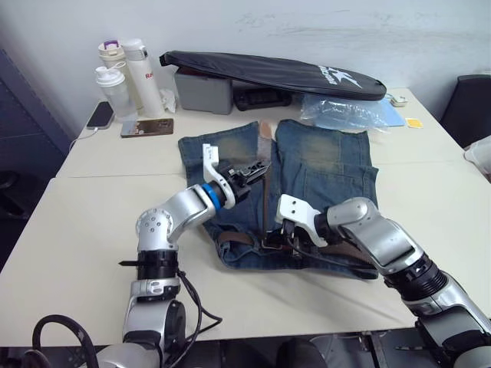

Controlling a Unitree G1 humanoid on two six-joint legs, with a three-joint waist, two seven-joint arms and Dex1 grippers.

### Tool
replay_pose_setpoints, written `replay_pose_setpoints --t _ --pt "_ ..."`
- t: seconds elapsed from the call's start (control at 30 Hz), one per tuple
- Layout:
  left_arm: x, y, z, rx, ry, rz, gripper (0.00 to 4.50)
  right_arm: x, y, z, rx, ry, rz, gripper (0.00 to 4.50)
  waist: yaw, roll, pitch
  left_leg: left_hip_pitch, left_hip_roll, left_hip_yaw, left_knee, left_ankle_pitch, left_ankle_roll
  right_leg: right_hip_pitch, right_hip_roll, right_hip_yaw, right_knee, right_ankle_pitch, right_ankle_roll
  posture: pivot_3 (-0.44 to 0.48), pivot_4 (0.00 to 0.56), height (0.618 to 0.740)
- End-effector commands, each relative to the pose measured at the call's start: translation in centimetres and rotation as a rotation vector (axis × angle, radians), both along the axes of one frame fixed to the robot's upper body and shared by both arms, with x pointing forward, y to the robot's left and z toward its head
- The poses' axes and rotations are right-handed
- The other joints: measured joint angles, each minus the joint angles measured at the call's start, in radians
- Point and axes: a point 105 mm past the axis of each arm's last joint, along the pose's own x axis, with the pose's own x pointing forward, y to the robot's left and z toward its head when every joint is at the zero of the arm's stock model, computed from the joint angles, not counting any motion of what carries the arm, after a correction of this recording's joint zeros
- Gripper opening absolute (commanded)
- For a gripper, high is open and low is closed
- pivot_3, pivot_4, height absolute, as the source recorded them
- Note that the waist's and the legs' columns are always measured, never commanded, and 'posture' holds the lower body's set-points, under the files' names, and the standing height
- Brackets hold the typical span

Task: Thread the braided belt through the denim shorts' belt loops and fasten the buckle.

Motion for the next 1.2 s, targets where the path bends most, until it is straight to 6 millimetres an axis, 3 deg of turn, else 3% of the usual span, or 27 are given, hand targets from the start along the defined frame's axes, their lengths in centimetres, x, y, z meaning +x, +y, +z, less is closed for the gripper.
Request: replay_pose_setpoints --t 0.03,0.43,0.73,0.9,1.03,1.07,1.2 --pt "0.0 -1.3 5.4 -0.103 -0.185 -0.067 0.00 -4.3 -2.4 -8.5 -0.234 0.277 -0.026 0.06 0.001 0.000 0.000 0.000 0.000 0.000 0.000 0.000 0.000 0.000 0.000 0.000 0.000 0.000 0.000 0.000 0.150 0.645" --pt "-1.4 -10.2 9.7 -0.106 -0.320 -0.406 0.00 -5.2 -1.4 -9.2 -0.256 0.229 -0.003 0.06 0.001 -0.001 0.001 -0.001 0.000 0.001 -0.001 -0.002 -0.003 -0.001 0.000 -0.002 -0.004 0.000 0.000 0.000 0.150 0.645" --pt "-2.0 -14.1 10.3 -0.084 -0.363 -0.498 0.00 -5.6 -1.1 -9.8 -0.273 0.225 0.032 0.06 0.001 0.000 0.001 -0.001 0.000 0.001 -0.002 -0.002 -0.004 0.000 0.000 -0.002 -0.006 0.000 0.000 0.000 0.150 0.645" --pt "-3.6 -15.5 10.7 -0.096 -0.388 -0.593 0.00 -5.6 -0.7 -10.9 -0.265 0.209 0.062 0.06 0.000 0.000 0.001 -0.001 0.000 0.001 -0.002 -0.003 -0.003 0.000 -0.001 -0.003 -0.007 0.000 0.000 0.000 0.150 0.645" --pt "-4.3 -15.4 11.3 -0.139 -0.404 -0.659 0.00 -5.3 -0.4 -11.3 -0.236 0.191 0.064 0.06 -0.003 0.000 0.002 0.000 0.000 0.001 -0.003 -0.003 -0.003 0.000 -0.001 -0.003 -0.005 0.000 -0.001 0.000 0.150 0.645" --pt "-3.8 -15.4 11.5 -0.139 -0.408 -0.627 0.00 -4.9 -1.4 -12.0 -0.318 0.150 0.079 0.06 -0.004 0.000 0.002 0.001 0.000 0.001 -0.003 -0.003 -0.003 0.000 -0.001 -0.003 -0.005 0.000 -0.001 0.000 0.150 0.645" --pt "-1.4 -14.8 13.3 -0.170 -0.427 -0.462 0.00 -5.3 -1.3 -13.0 -0.310 0.186 0.089 0.06 -0.004 0.000 0.002 0.007 0.002 0.003 -0.004 -0.003 -0.003 0.002 0.000 -0.004 -0.006 0.001 -0.002 0.000 0.150 0.645"
